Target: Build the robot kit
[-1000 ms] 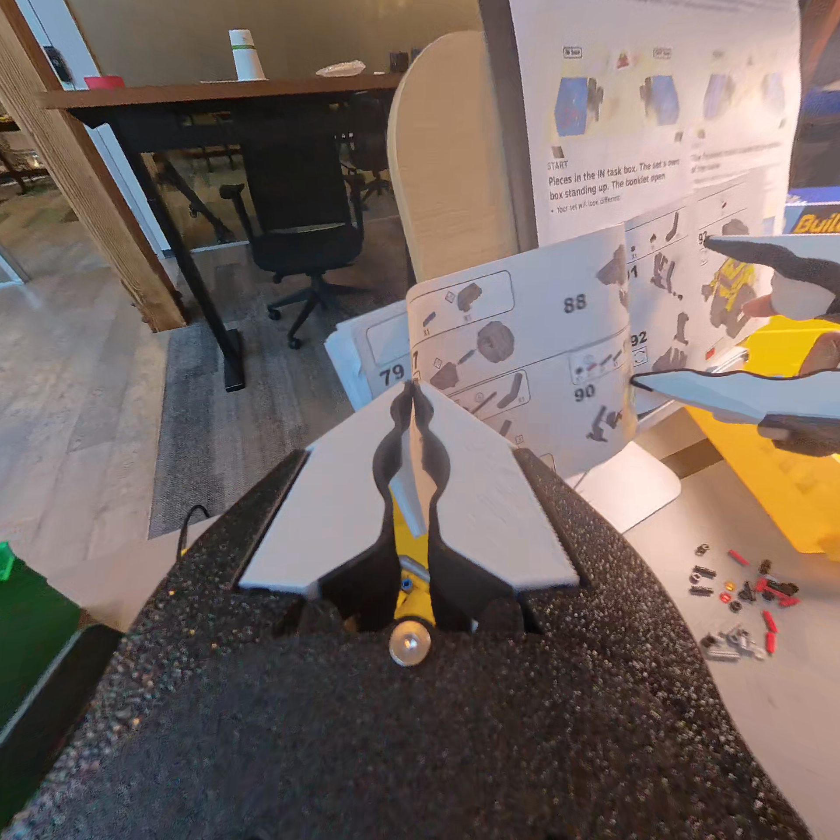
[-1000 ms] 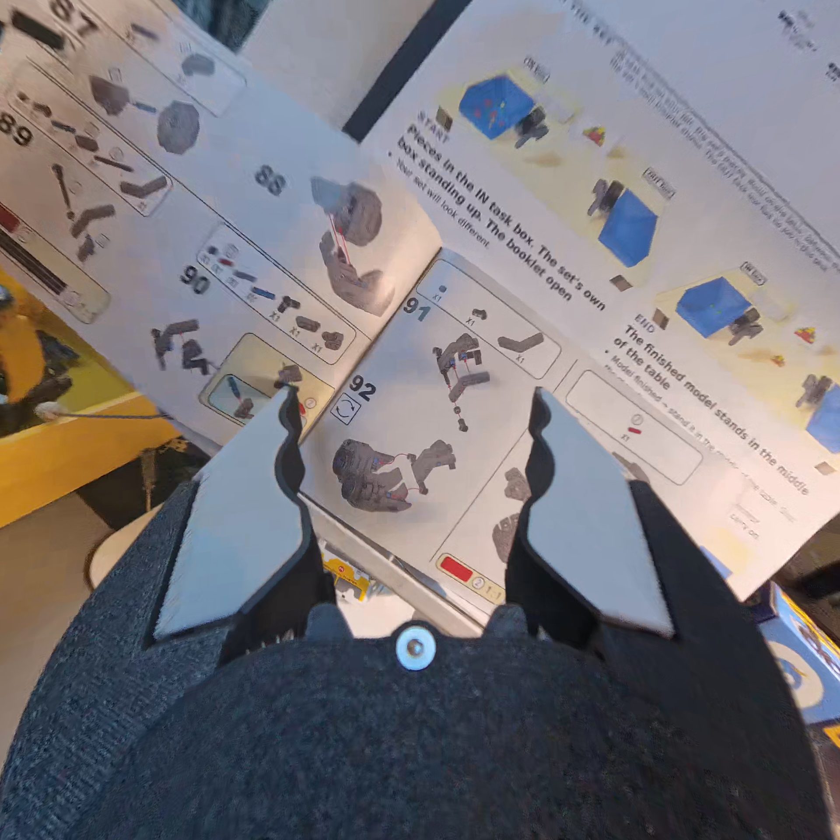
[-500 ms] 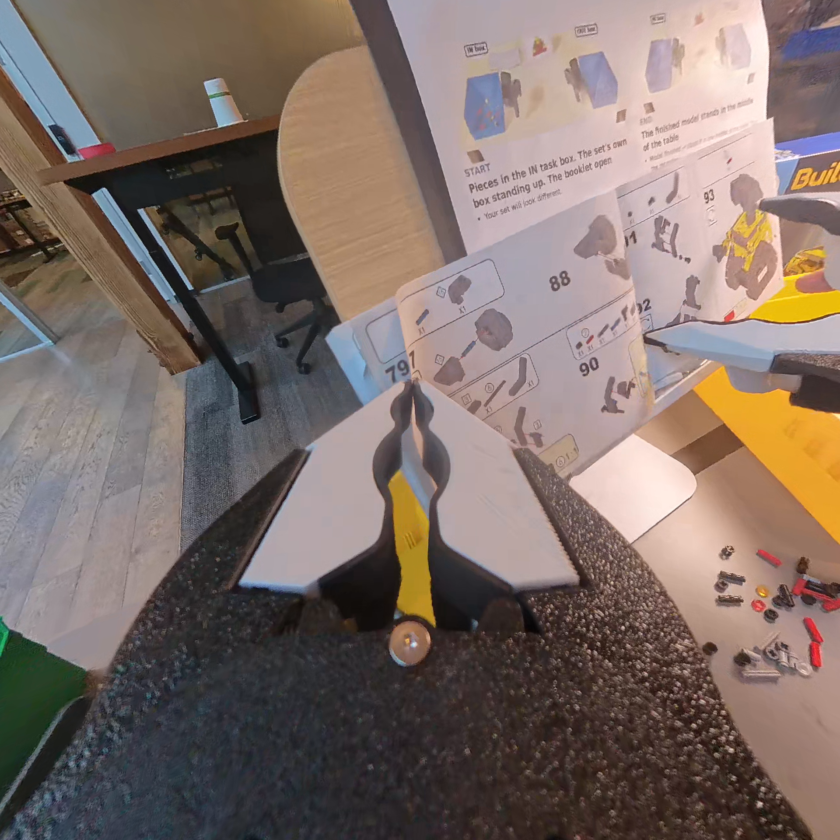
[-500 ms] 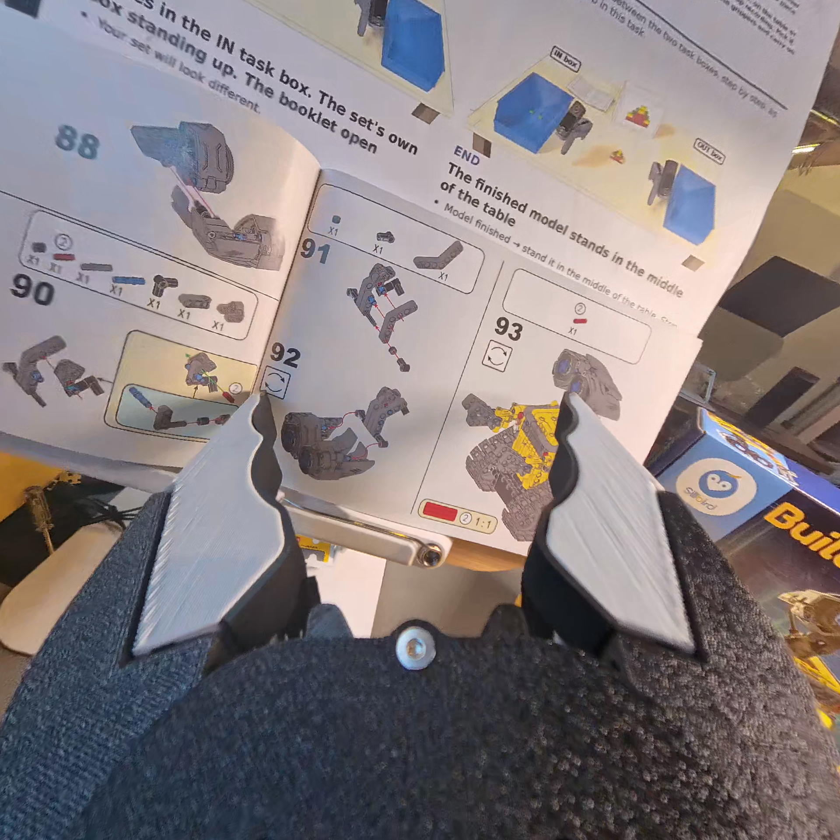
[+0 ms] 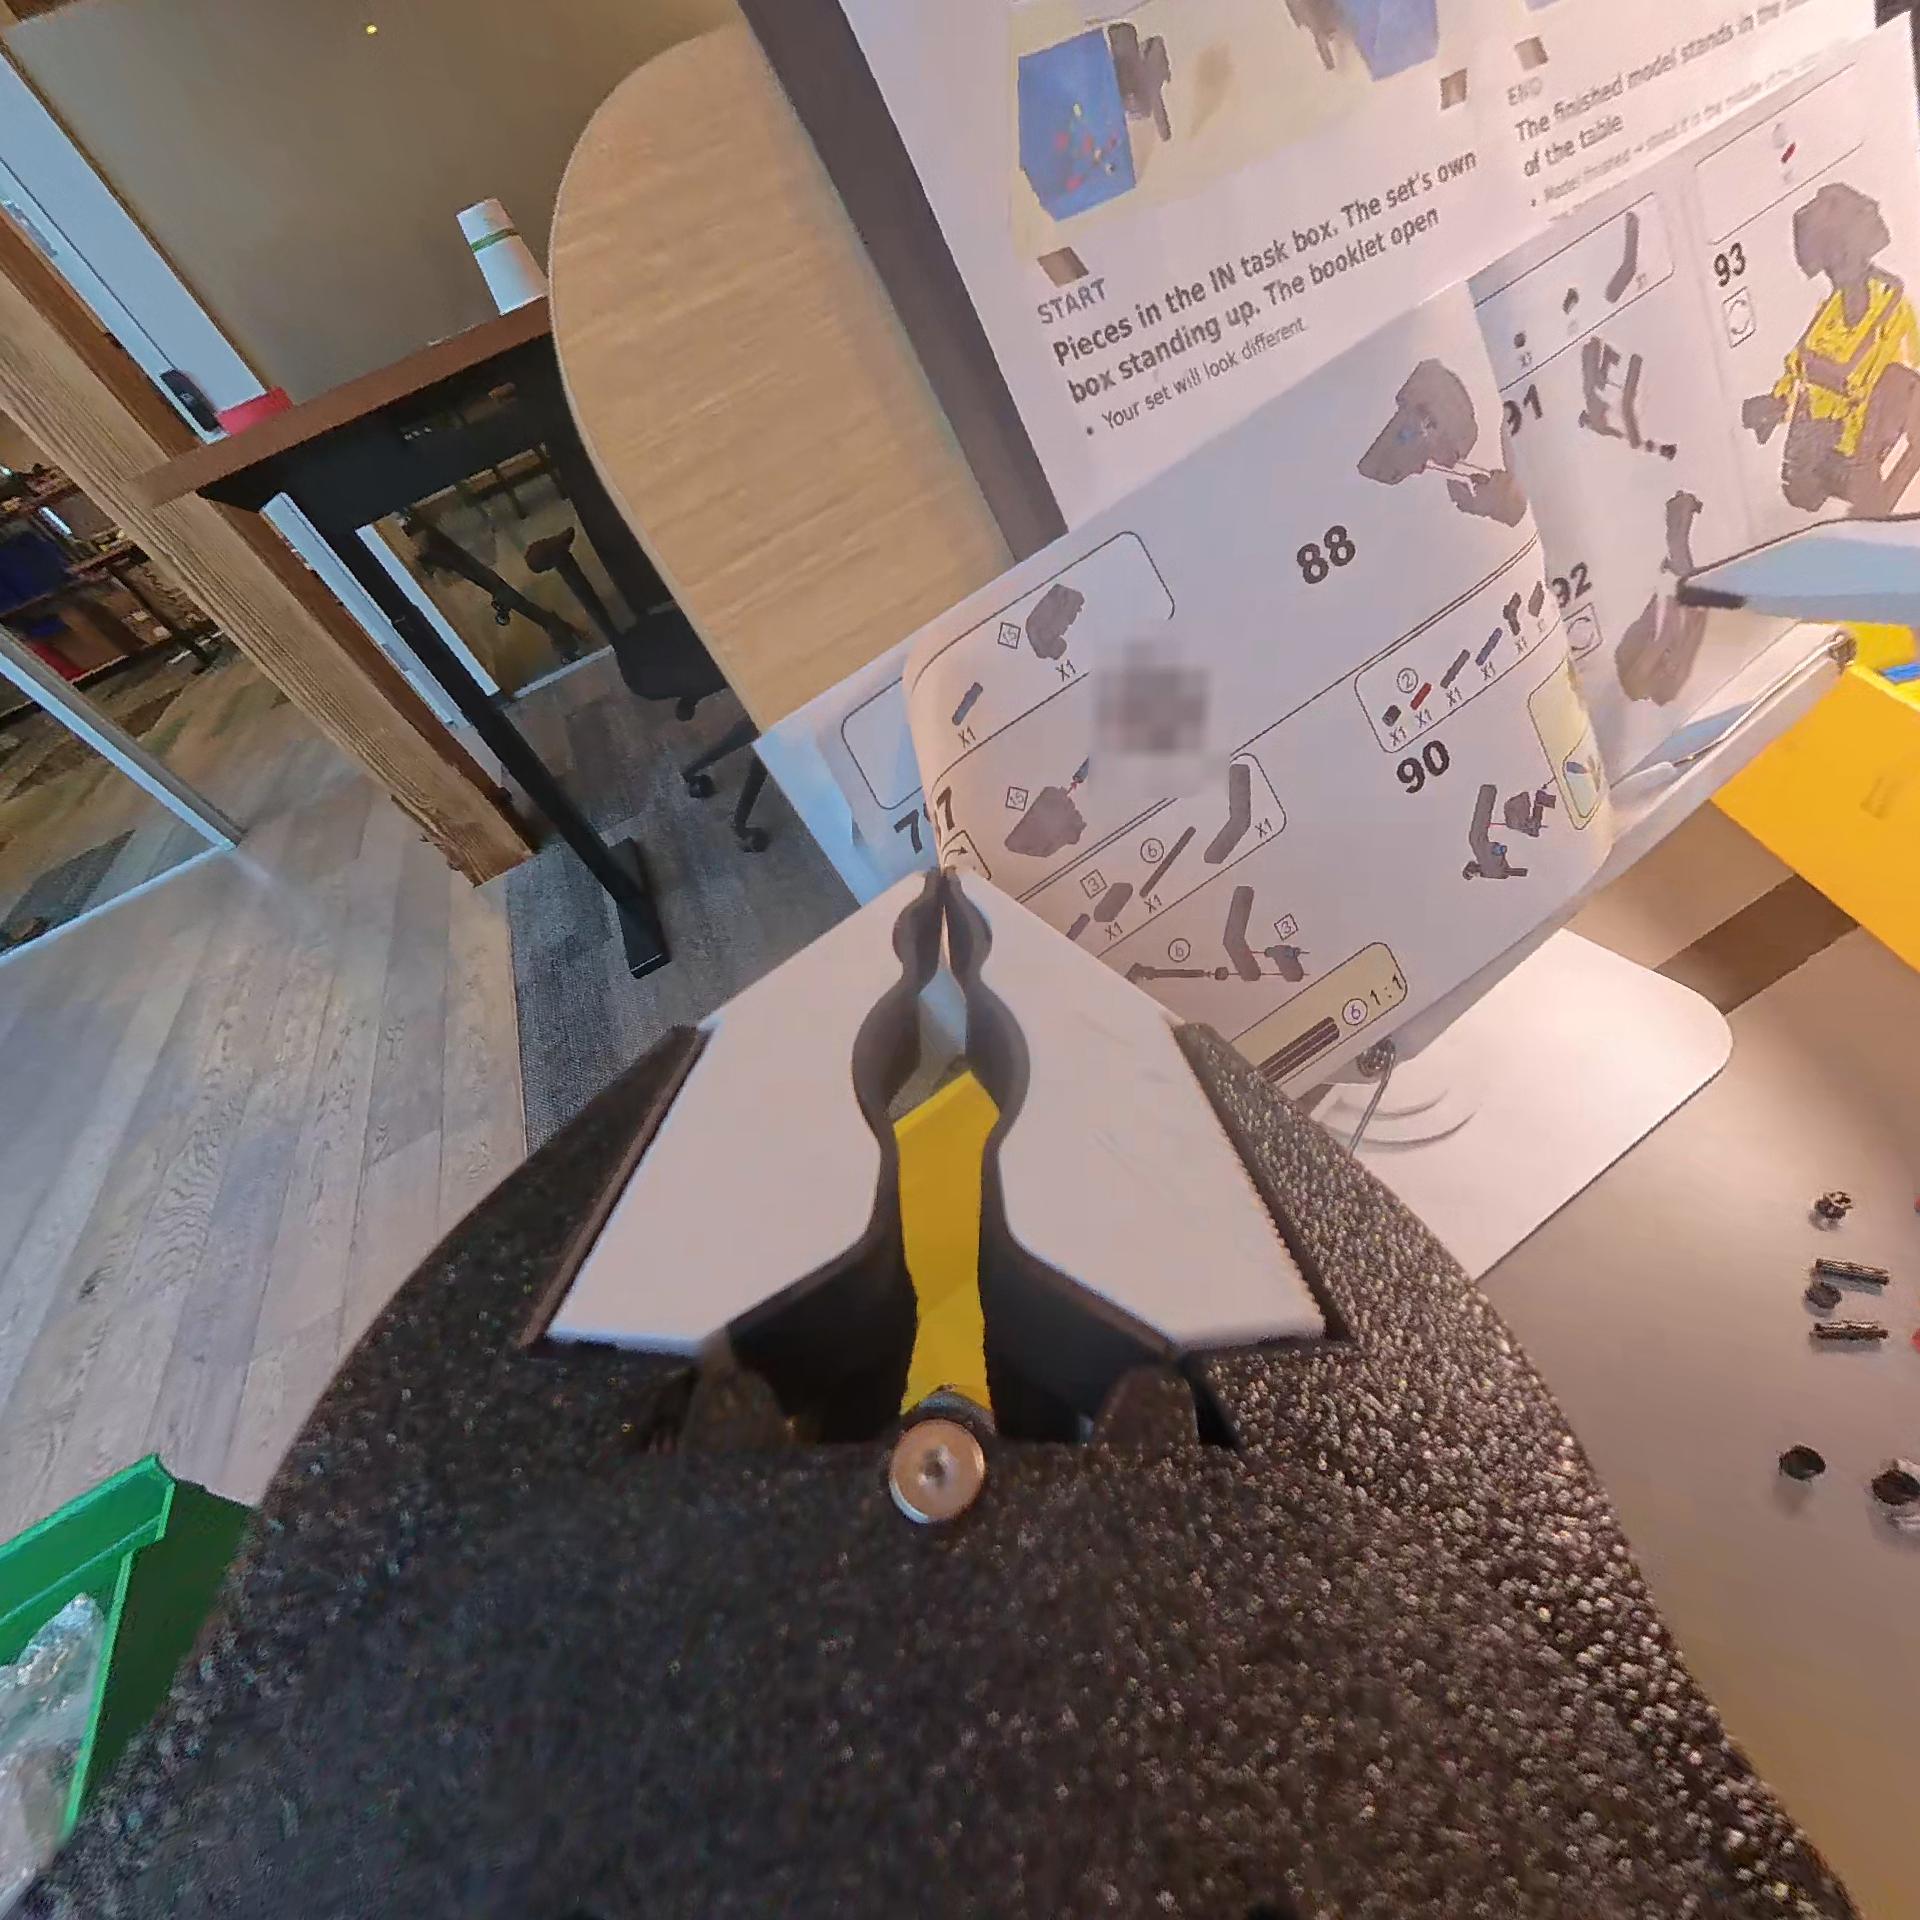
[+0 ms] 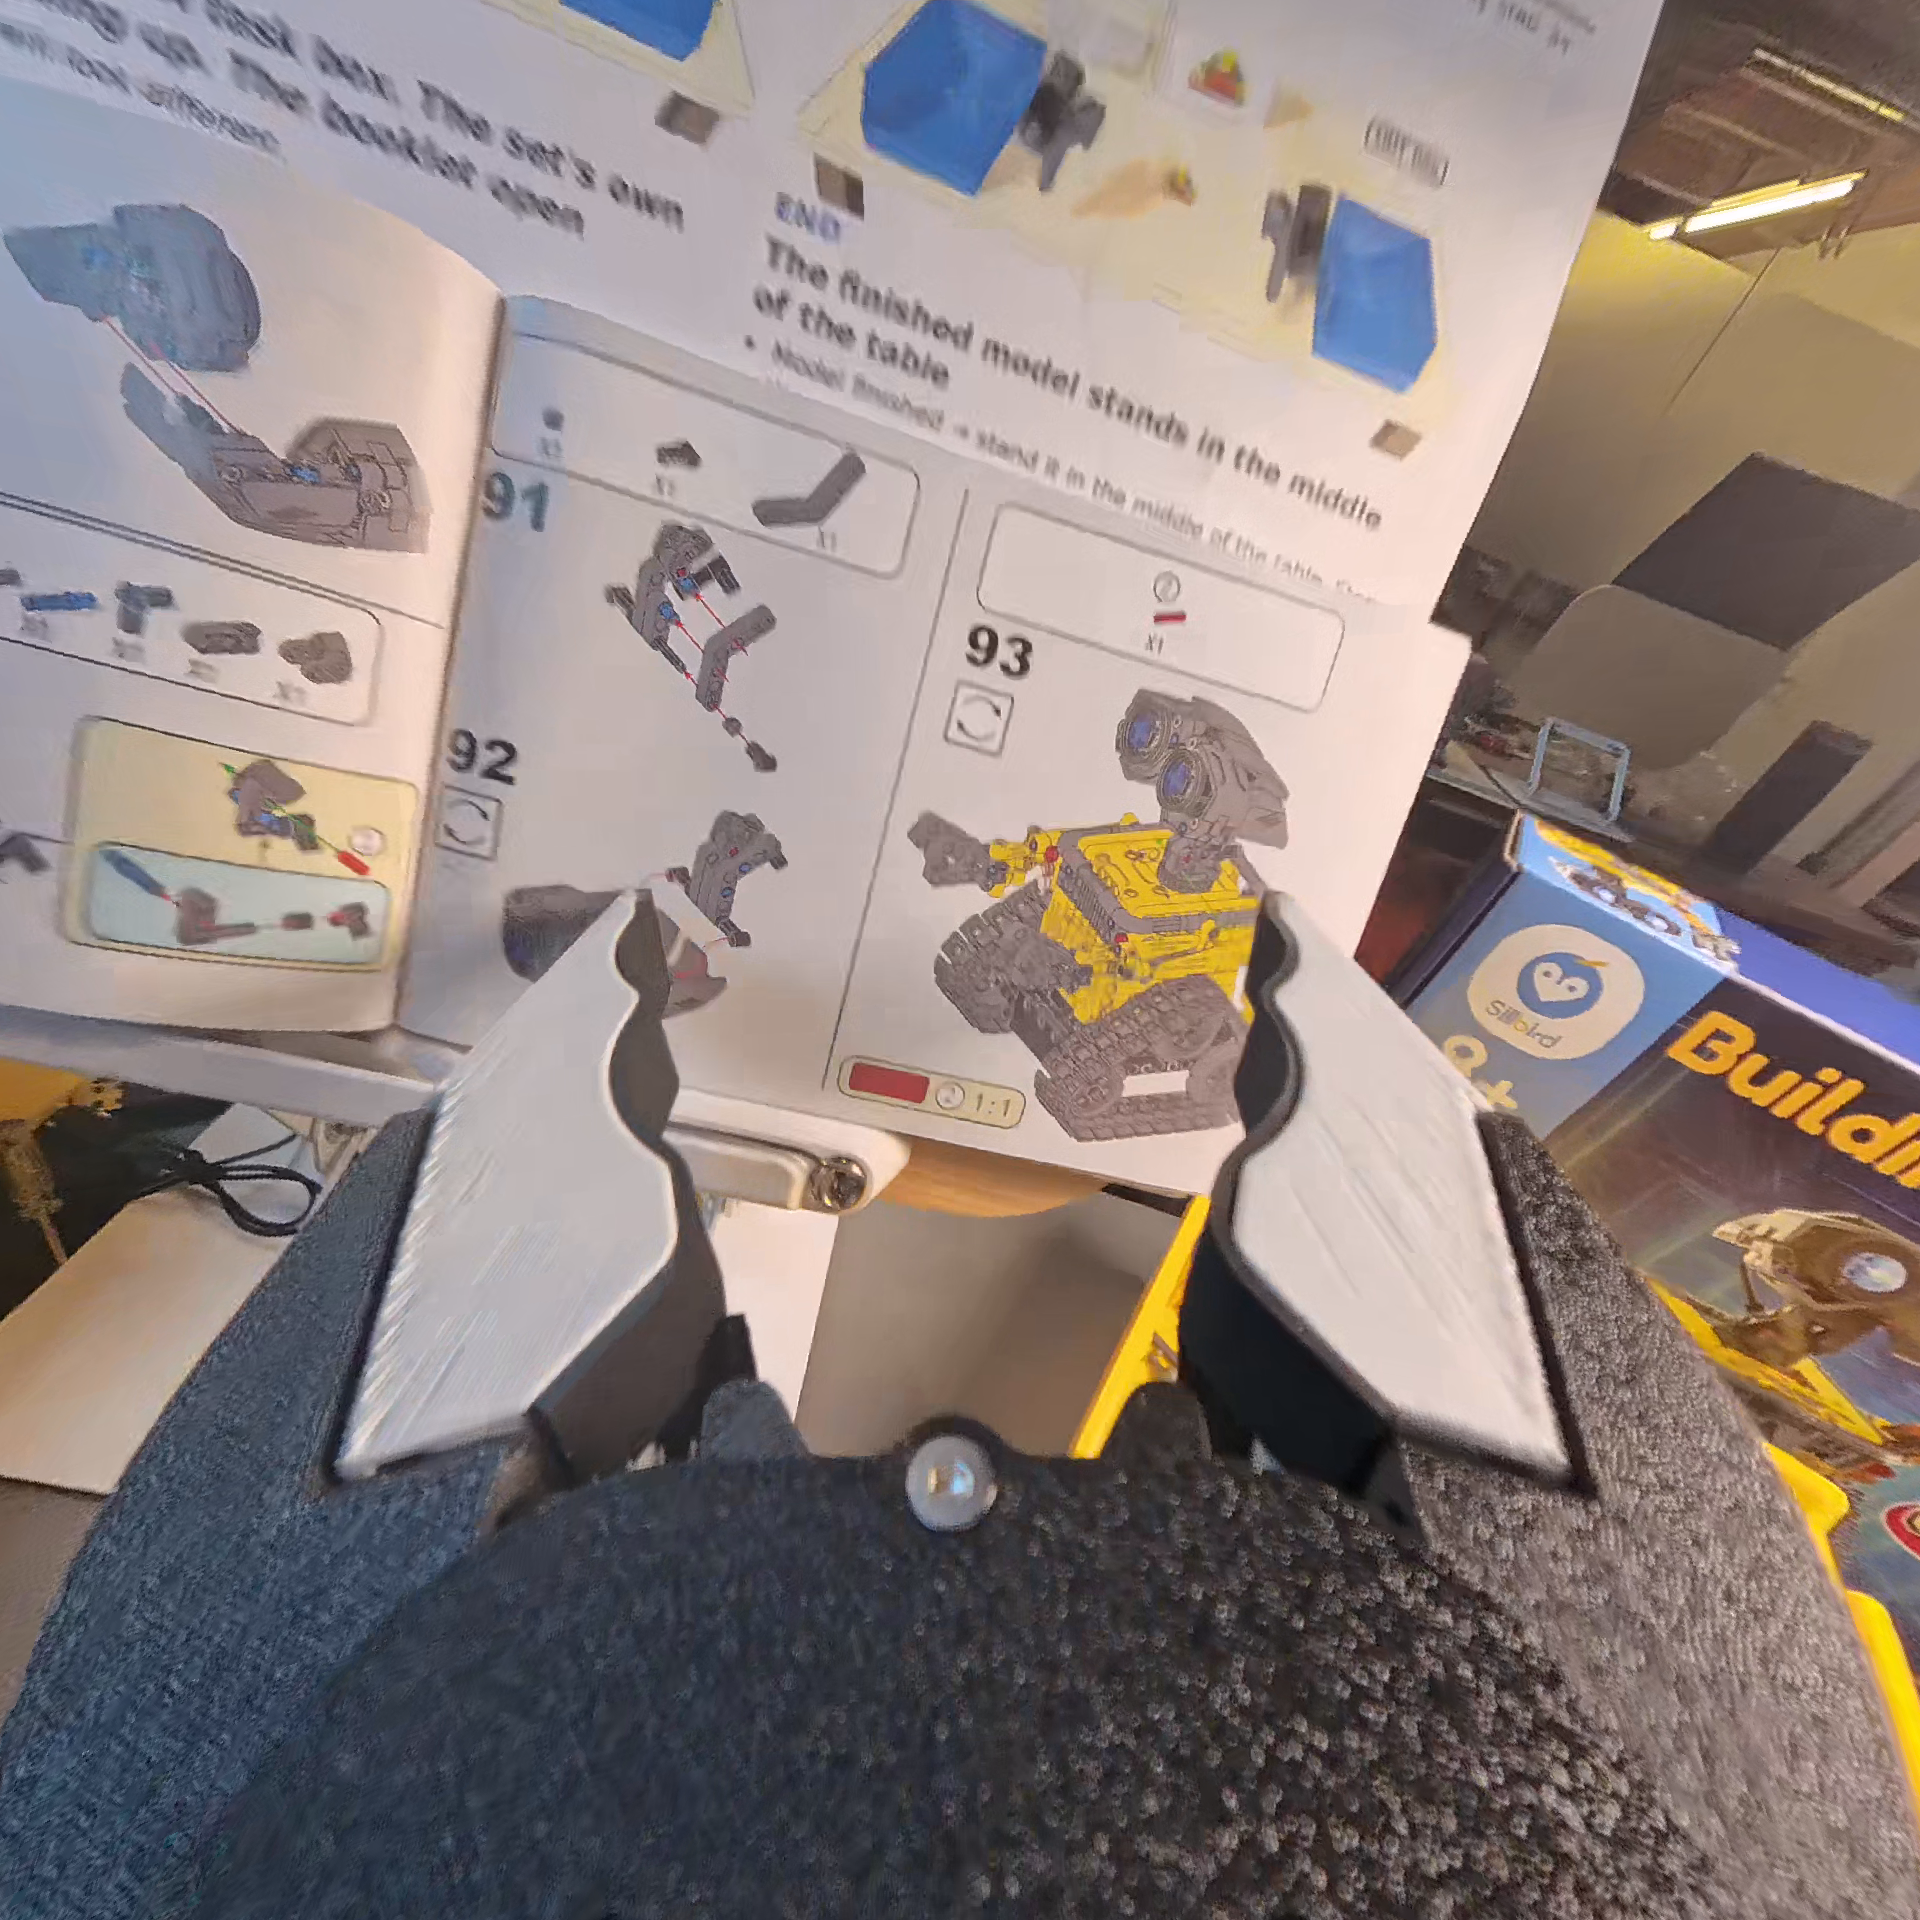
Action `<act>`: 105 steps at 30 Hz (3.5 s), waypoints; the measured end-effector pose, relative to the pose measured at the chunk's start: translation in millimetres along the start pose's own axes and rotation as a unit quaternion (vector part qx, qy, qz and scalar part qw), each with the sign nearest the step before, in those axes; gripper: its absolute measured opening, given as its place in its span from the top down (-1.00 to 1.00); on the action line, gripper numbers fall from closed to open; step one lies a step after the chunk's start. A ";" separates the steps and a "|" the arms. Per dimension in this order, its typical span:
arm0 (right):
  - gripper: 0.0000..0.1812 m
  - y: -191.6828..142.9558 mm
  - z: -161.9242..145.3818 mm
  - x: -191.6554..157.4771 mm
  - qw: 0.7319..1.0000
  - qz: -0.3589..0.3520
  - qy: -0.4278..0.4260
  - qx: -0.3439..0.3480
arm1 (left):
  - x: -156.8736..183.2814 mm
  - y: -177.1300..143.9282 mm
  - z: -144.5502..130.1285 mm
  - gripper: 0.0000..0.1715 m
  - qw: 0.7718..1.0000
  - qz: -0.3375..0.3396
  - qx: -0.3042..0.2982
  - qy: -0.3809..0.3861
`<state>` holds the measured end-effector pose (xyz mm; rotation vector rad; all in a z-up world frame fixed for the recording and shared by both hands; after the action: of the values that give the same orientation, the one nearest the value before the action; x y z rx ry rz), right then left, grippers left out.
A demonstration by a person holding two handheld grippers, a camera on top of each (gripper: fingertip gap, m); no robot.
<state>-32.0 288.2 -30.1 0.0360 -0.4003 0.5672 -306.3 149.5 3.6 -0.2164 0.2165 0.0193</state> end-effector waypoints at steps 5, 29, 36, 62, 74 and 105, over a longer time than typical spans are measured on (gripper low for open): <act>0.01 -19.7 47.6 -46.5 0.988 0.086 -0.067 0.109 | -0.7 4.7 -2.2 1.00 1.000 0.006 0.005 0.002; -0.04 15.1 27.2 -84.9 0.994 0.044 -0.057 0.081 | 84.9 -17.2 -44.3 0.97 0.862 0.110 -0.162 0.467; 0.03 13.6 23.7 -87.2 0.994 0.045 -0.037 0.088 | 106.4 17.6 -8.6 1.00 0.730 0.127 -0.032 0.671; -0.04 6.3 12.9 -66.1 0.993 0.083 -0.027 0.075 | 85.9 26.4 -19.1 0.95 0.997 0.014 -0.036 0.072; -0.05 -38.8 9.0 -21.1 0.989 0.077 0.032 0.126 | 84.1 -5.1 -19.9 0.77 0.999 -0.005 0.013 0.042; 0.01 2.3 -39.4 77.4 0.976 0.152 0.150 0.039 | 40.5 2.3 -49.6 0.88 0.997 0.067 -0.040 0.027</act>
<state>40.5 335.7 -37.4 -0.0358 -0.0871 0.8766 -277.3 140.9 -52.8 -0.2816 0.2834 0.1565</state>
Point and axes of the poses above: each gripper's, where its closed fingertips meet, y out along the fingers, z out of its top, x = y × z across the jaws, the point moved 10 cm from there along -y, back along the fingers, and after that the axes turned 5 degrees about -y, right-handed, at the moved point
